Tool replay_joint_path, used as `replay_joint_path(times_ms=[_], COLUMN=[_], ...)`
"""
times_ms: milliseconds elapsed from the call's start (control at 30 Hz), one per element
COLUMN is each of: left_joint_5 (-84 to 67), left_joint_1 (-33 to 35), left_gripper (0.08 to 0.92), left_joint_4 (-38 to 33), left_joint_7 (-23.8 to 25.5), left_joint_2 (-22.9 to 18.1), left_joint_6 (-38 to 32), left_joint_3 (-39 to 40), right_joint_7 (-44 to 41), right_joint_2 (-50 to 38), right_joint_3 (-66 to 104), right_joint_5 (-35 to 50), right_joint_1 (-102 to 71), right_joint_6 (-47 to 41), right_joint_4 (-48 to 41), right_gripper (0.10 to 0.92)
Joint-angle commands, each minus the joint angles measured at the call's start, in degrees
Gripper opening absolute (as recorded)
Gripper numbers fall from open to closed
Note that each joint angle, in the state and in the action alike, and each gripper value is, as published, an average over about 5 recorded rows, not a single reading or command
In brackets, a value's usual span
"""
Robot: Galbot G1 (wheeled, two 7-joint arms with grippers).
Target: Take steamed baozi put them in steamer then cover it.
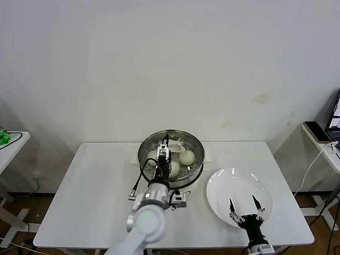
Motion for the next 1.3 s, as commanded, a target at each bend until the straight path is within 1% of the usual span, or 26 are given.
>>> replay_joint_path(times_ms=[33,133,200,267,333,433,533,600,667,733,800,900,967,1133,1300], left_joint_5=[-3.1,-6.2,-9.9,-15.4,-23.6,-40.9,-59.7,-73.1,-85.4,-93.5,-95.3,-93.9,-92.4,-90.5,-89.2], left_joint_1=[10.3,12.8,14.8,17.6,20.6,24.2,26.8,28.4,30.4,33.0,35.6,39.1,41.0,44.9,47.0], left_gripper=[0.823,0.823,0.823,0.823,0.823,0.823,0.823,0.823,0.823,0.823,0.823,0.823,0.823,0.823,0.823], left_joint_4=[-13.9,-17.6,-19.1,-19.7,-19.1,-16.5,-11.2,-7.4,-4.9,-3.7,-2.8,-2.4,-3.1,-5.4,-4.5], left_joint_7=[-1.3,-2.7,-4.5,-7.5,-11.9,-19.4,-25.1,-26.8,-27.4,-27.8,-27.7,-27.5,-27.3,-27.6,-28.1], left_joint_2=[2.7,3.2,2.9,2.2,1.9,2.6,2.8,1.9,0.8,-0.1,-1.2,-2.6,-3.4,-3.6,-3.4], left_joint_6=[-1.3,-1.6,-1.8,-2.6,-4.5,-10.1,-20.2,-26.8,-30.0,-32.6,-37.0,-44.2,-46.6,-46.6,-47.8], left_joint_3=[-7.1,-10.8,-13.5,-16.8,-20.6,-27.9,-34.7,-38.4,-40.8,-41.6,-41.6,-41.0,-40.8,-40.6,-40.9], right_joint_7=[0.1,0.2,0.3,0.3,0.4,0.6,0.5,0.4,0.4,0.3,0.1,-0.4,-0.8,-2.0,-2.6], right_joint_2=[-0.1,-0.4,-1.0,-2.0,-2.7,-3.2,-3.7,-4.1,-4.7,-5.4,-6.2,-7.1,-7.4,-8.4,-9.5], right_joint_3=[0.1,-0.1,-0.2,-0.2,-0.2,-0.2,-0.1,-0.3,-0.6,-1.0,-1.4,-1.5,-1.5,-1.3,-0.8], right_joint_5=[0.1,0.3,1.1,2.0,2.7,4.6,6.3,7.2,7.8,8.3,8.9,9.5,9.6,9.7,11.7], right_joint_1=[-0.1,-0.5,-0.9,-1.4,-1.7,-1.8,-2.0,-2.1,-2.4,-2.9,-3.7,-5.1,-6.0,-7.8,-8.5], right_joint_6=[-0.2,-0.3,-0.4,-0.3,-0.6,-2.0,-3.6,-4.8,-5.9,-7.0,-7.9,-9.1,-10.1,-12.3,-13.4], right_joint_4=[0.3,0.8,1.2,1.6,2.0,3.0,3.9,4.5,5.2,6.1,7.1,8.8,10.2,13.0,14.0], right_gripper=[0.823,0.823,0.823,0.823,0.823,0.823,0.823,0.823,0.823,0.823,0.823,0.823,0.823,0.823,0.823])
